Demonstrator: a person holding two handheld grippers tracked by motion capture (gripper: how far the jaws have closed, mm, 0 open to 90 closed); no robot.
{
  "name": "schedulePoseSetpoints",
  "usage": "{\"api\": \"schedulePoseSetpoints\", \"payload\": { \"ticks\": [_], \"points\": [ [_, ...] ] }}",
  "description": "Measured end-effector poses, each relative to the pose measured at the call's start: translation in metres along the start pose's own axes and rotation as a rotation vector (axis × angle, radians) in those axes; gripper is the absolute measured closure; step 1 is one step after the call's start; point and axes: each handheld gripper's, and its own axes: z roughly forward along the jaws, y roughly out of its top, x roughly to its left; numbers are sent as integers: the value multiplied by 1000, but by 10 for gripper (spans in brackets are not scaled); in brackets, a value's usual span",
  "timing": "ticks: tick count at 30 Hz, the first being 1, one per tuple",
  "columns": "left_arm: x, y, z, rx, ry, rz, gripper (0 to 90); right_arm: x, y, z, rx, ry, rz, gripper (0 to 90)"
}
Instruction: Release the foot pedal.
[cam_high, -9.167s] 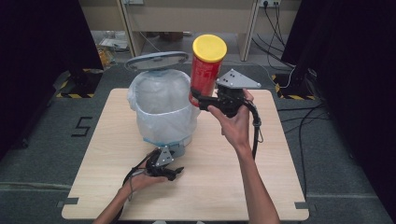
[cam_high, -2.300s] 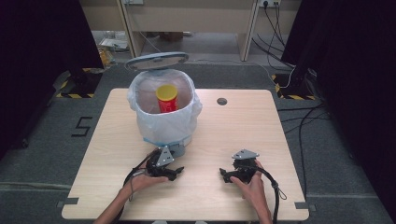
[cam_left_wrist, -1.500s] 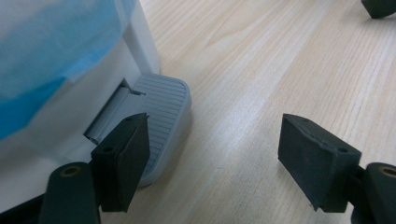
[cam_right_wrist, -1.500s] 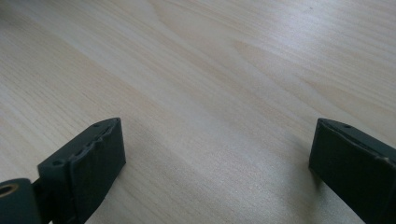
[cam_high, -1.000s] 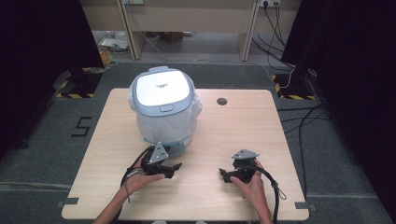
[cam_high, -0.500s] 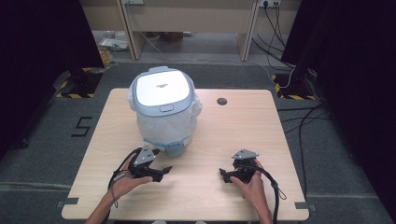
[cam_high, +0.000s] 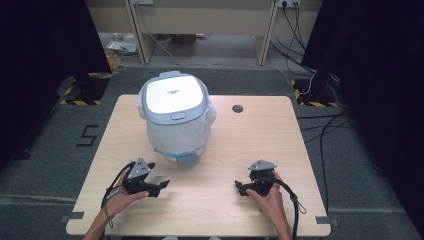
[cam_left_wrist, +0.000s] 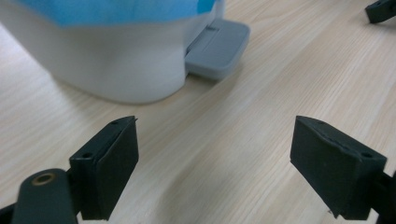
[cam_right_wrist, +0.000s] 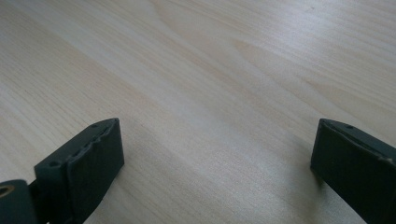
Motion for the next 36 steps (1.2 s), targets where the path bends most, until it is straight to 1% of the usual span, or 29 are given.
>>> {"api": "schedulePoseSetpoints", "payload": {
  "ticks": [2,5,7,10,12,18,24,25,27,28,30,31,36],
  "points": [
    [2,-5,-1,10,6,-3,149,0,0,0,1,0,1,28],
    [5,-9,-4,23,15,1,149,0,0,0,1,0,0,27],
    [6,-12,-5,19,19,-12,150,0,0,0,1,0,0,28],
    [10,-17,-8,28,26,-24,150,0,0,0,1,0,1,28],
    [12,-22,-9,42,33,-30,150,0,0,0,1,0,0,28],
    [14,-33,-14,53,41,-49,150,0,0,0,1,0,0,28],
    [10,-40,-16,82,37,-47,150,0,0,0,1,0,0,28],
    [10,-41,-16,97,39,-41,151,0,0,0,1,0,0,28],
    [10,-43,-18,97,33,-42,151,0,0,0,1,0,0,28],
    [10,-44,-18,94,29,-52,151,0,0,0,1,0,0,28],
    [10,-45,-21,108,20,-63,150,0,0,0,1,0,-2,27],
    [9,-47,-22,104,20,-68,148,0,0,0,0,0,-2,27],
    [4,-51,-29,108,14,-59,147,0,0,0,0,0,-2,28]
  ]
}}
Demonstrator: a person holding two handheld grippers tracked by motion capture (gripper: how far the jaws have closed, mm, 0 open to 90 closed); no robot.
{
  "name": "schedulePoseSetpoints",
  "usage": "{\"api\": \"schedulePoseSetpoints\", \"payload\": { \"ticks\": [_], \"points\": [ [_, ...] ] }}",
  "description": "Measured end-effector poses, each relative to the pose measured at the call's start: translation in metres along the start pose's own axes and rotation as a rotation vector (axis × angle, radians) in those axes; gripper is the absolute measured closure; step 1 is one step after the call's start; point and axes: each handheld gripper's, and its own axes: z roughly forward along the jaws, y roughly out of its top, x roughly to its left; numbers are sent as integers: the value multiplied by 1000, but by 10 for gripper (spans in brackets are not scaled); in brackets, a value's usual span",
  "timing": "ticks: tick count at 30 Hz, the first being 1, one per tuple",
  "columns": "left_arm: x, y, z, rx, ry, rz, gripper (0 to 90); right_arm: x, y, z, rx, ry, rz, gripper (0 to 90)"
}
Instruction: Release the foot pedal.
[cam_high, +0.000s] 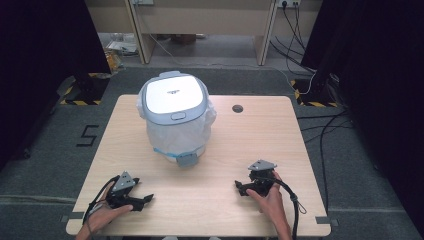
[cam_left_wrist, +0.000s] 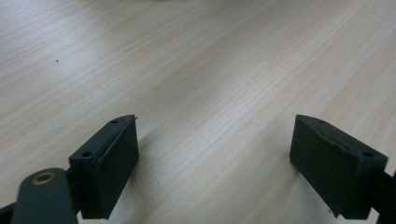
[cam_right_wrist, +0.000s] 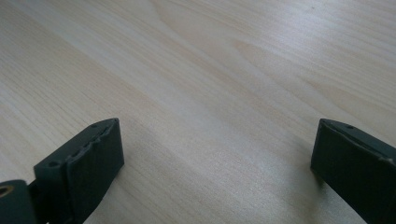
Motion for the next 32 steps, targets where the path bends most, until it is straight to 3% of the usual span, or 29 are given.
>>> {"api": "schedulePoseSetpoints", "payload": {
  "ticks": [15,32],
  "points": [
    [-10,-13,-14,-6,-6,0,151,0,0,0,0,-1,0,27],
    [-9,-14,-15,-5,-11,1,155,1,0,0,-1,-1,7,22]
  ]
}}
